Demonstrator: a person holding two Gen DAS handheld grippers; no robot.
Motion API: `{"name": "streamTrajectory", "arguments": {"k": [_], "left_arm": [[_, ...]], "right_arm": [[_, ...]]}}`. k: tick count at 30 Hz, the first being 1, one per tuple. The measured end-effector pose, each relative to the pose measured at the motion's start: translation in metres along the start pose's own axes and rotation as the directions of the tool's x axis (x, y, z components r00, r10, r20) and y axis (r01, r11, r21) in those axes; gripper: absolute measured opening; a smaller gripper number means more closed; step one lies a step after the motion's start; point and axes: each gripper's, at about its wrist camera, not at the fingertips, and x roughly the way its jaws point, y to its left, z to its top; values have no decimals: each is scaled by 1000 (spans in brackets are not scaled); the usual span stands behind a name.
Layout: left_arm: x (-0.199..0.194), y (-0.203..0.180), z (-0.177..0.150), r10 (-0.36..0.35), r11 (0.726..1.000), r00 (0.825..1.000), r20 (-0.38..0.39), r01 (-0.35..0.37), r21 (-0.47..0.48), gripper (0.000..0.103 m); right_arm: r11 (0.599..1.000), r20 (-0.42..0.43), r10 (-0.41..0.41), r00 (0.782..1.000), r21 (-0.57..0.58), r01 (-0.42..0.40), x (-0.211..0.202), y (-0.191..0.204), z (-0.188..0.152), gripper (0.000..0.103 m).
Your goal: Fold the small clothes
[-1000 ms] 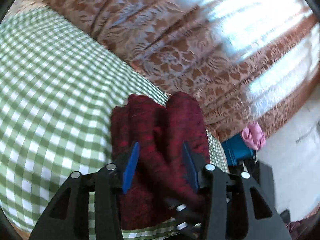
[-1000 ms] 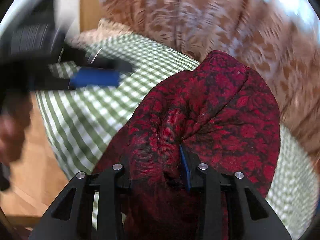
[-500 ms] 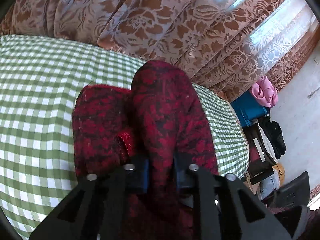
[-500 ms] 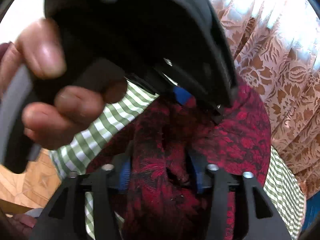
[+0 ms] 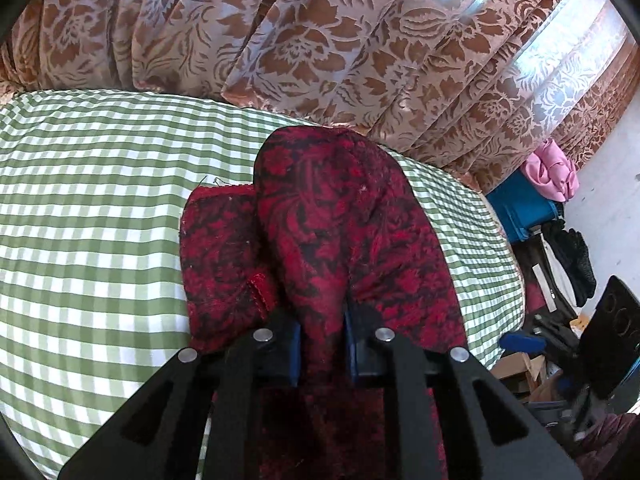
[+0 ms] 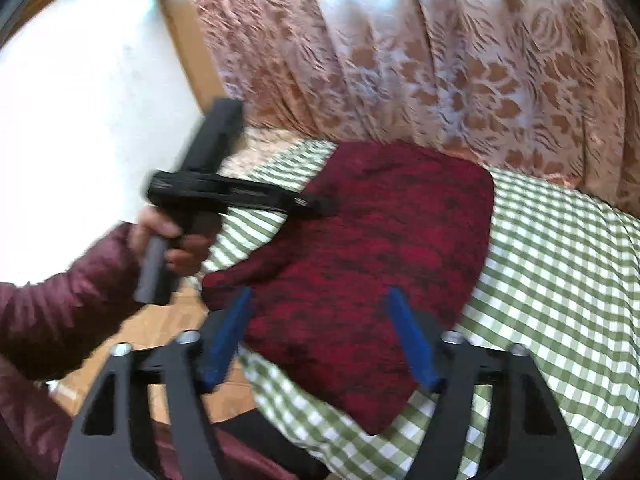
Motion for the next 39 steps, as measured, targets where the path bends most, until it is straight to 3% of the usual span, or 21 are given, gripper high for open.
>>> {"name": "streamTrajectory", "arguments": {"k": [3, 6, 8, 10, 12, 14, 16, 18, 21, 25, 28, 30, 34, 36, 39], "left_arm": [[-1, -1, -1, 41, 999, 999, -16, -41, 17, 16], [10, 9, -8, 161, 987, 985, -59, -160, 9, 18], [21, 22, -18, 221, 974, 973, -67, -224, -34, 23], [23, 30, -26, 211, 972, 977, -32, -213, -97, 25], [19, 29, -32, 224, 966, 975, 17, -219, -141, 28], [18, 22, -38, 263, 959, 963, 62, -254, -127, 30], [19, 12, -45, 313, 949, 943, 110, -306, -76, 30], [17, 8, -48, 332, 943, 933, 137, -328, -53, 30], [14, 10, -48, 322, 947, 934, 153, -319, -43, 30], [13, 12, -46, 307, 952, 938, 164, -303, -49, 30], [12, 11, -48, 308, 951, 936, 173, -304, -45, 30], [13, 10, -48, 307, 952, 935, 179, -304, -47, 30], [16, 12, -49, 328, 944, 927, 182, -328, -33, 30], [18, 15, -49, 317, 948, 931, 180, -313, -47, 30], [17, 11, -47, 332, 943, 925, 185, -330, -40, 30]], "right_arm": [[991, -59, -79, 995, -116, 72, 41, 28, -10, 61], [944, -106, -209, 972, -280, 172, 94, 59, -25, 62], [927, -94, -246, 965, -313, 206, 119, 61, -37, 62], [890, -43, -301, 953, -371, 264, 131, 68, -47, 62], [885, -26, -309, 951, -374, 278, 130, 68, -48, 62], [901, -45, -277, 960, -360, 243, 121, 64, -43, 65], [955, -118, -123, 985, -286, 85, 104, 51, -31, 75], [983, -154, 10, 988, -181, -38, 86, 39, -21, 77], [999, -68, 41, 997, -14, -42, 53, -1, 6, 77], [988, 34, -58, 998, 148, 52, 47, -40, 41, 76], [971, 61, -146, 987, 201, 131, 71, -53, 65, 71], [960, 47, -205, 978, 203, 191, 94, -54, 73, 68], [900, -52, -399, 916, 171, 401, 159, -60, 63, 67], [883, -59, -441, 896, 148, 445, 179, -65, 51, 67], [882, -66, -445, 893, 142, 450, 181, -67, 50, 68]]}}
